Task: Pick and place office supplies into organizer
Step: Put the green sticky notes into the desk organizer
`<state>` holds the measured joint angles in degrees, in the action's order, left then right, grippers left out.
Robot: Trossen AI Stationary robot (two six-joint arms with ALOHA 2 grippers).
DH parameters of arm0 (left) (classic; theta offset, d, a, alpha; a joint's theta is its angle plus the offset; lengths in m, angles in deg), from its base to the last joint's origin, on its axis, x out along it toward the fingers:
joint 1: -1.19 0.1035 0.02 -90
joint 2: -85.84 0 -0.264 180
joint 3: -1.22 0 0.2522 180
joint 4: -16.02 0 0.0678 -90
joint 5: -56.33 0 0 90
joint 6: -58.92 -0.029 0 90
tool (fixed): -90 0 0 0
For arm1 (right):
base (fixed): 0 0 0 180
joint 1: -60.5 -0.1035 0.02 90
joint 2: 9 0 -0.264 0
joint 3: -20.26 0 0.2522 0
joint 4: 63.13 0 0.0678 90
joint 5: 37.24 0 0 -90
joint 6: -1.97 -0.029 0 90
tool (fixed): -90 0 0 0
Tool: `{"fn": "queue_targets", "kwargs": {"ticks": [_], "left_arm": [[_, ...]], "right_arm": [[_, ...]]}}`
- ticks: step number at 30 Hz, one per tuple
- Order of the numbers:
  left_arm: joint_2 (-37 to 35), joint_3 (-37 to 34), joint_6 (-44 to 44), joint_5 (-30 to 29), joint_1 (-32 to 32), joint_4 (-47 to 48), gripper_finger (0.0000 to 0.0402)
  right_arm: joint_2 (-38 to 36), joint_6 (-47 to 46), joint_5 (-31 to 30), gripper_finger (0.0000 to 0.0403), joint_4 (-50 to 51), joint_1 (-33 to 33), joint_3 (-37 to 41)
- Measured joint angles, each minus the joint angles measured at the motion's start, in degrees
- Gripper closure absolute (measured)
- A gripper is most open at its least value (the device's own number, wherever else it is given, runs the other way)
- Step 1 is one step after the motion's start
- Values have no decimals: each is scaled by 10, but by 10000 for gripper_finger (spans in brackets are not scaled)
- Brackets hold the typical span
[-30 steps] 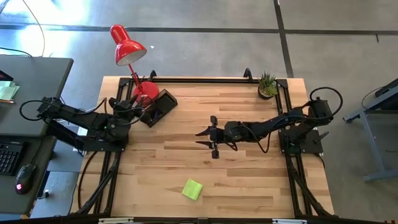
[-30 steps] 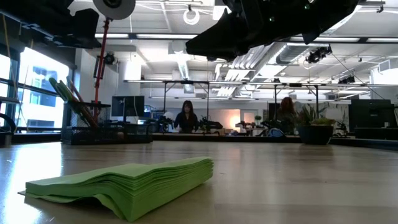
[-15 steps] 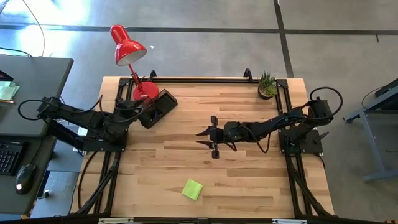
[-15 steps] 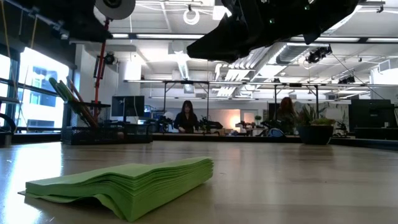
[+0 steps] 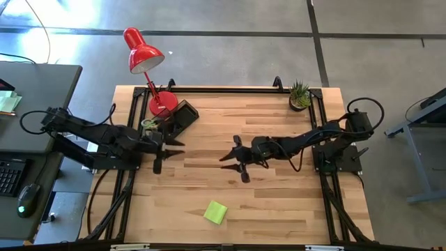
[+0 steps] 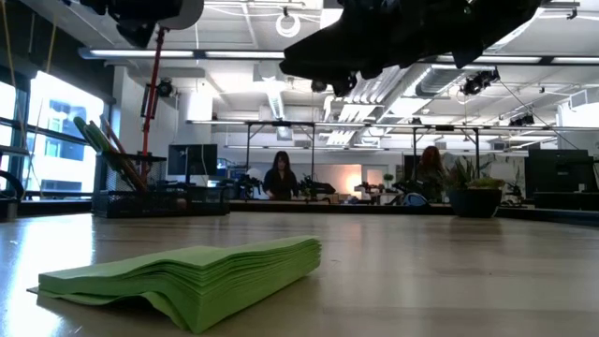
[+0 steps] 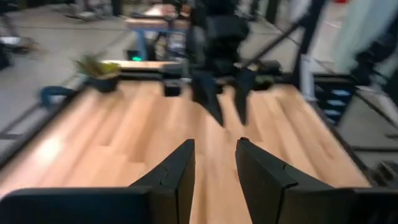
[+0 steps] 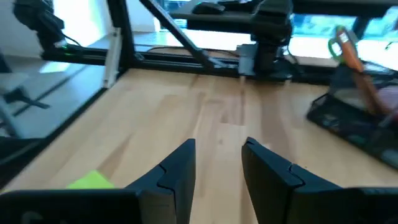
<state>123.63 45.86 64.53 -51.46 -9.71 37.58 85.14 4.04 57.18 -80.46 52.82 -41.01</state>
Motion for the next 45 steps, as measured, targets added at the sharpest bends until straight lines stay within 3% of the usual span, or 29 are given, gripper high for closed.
{"fn": "queue_targets", "kwargs": {"ticks": [7, 13, 20, 28, 37, 42, 45], "left_arm": [[84, 0, -8, 136, 0, -3, 303], [195, 0, -37, 158, 0, -49, 303], [266, 0, -59, 204, 0, -122, 300], [274, 0, -54, 198, 0, -124, 302], [274, 0, -52, 167, 0, -125, 305], [280, 0, -37, 98, 0, -149, 307], [281, 0, -36, 91, 0, -173, 306]], "right_arm": [[0, -6, 14, 281, 65, -39, 0], [0, 44, -50, 281, 107, -100, 0], [0, 12, -78, 281, 114, -127, 0], [0, -1, -137, 273, 150, -135, -4], [7, -37, -155, 232, 263, -141, -90], [65, 2, -196, 212, 322, -165, -149], [106, 12, -223, 208, 341, -184, -195]]}}
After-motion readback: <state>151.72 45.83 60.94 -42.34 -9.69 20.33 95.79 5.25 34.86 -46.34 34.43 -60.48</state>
